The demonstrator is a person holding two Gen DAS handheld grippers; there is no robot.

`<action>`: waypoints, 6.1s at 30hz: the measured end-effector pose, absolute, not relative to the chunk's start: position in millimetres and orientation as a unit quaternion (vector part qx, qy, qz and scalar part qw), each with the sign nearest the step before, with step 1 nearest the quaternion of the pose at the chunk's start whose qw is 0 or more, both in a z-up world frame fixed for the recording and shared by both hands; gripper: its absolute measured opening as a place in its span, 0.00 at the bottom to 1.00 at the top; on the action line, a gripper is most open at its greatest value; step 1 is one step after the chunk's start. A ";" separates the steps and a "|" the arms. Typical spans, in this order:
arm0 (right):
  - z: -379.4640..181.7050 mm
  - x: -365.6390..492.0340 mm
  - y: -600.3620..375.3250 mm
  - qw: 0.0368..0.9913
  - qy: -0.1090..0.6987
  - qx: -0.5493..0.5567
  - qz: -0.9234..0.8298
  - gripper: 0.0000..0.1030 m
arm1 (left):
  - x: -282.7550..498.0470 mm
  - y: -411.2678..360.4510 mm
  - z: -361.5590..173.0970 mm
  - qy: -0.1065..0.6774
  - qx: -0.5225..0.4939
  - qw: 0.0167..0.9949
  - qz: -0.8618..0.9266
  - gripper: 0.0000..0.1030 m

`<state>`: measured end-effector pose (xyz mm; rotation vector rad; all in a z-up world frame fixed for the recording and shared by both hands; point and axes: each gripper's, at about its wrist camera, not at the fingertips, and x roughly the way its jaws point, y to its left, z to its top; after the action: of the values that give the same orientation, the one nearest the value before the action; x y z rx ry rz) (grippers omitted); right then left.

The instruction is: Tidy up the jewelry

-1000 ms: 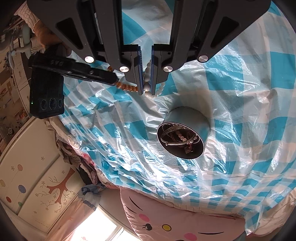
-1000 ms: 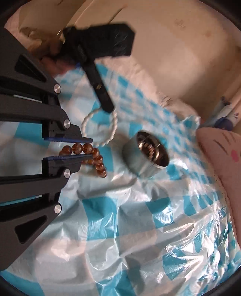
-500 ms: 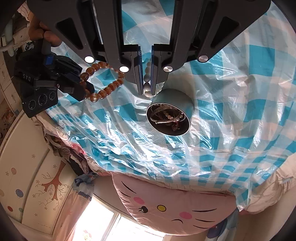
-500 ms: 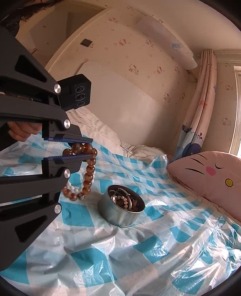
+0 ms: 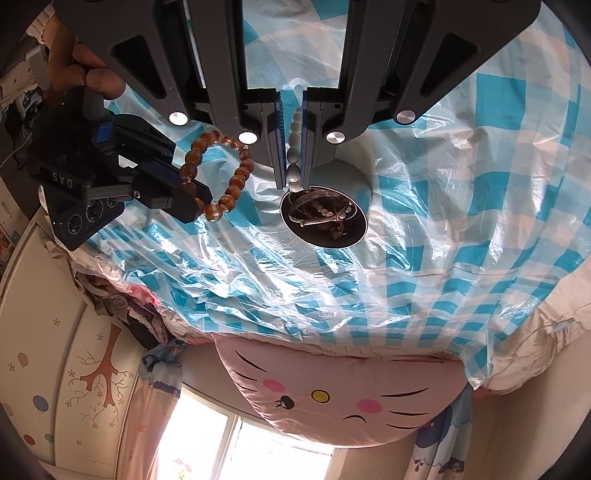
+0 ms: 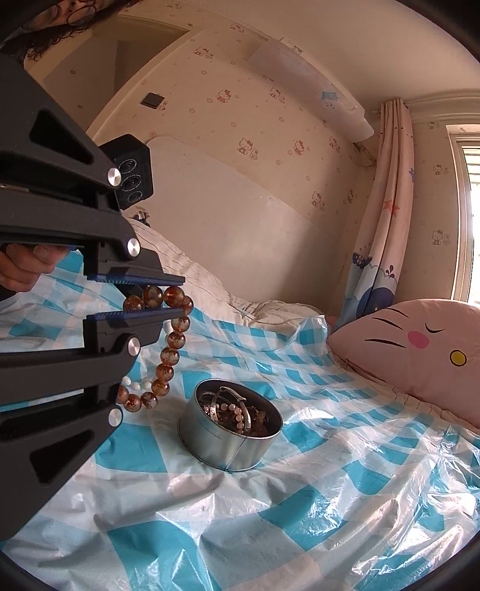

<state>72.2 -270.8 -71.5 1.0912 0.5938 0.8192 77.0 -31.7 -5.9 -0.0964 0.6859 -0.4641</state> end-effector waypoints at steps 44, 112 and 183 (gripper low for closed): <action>-39.7 60.1 -255.6 0.888 0.313 0.290 0.172 0.70 | 93.1 25.7 -21.2 0.373 -0.132 0.915 -0.083 0.72; -10.5 -72.5 -229.7 0.957 0.276 0.079 -0.037 0.93 | -30.8 -16.1 -6.1 0.371 0.013 0.928 -0.029 0.93; -13.8 -72.8 -231.4 0.957 0.278 0.076 -0.038 0.93 | -32.2 -21.6 -7.1 0.394 0.014 0.918 -0.041 0.93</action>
<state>-72.8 -231.4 -13.8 0.1541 0.5642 -0.0777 -32.2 -21.6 -7.1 0.0292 0.8112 -0.0841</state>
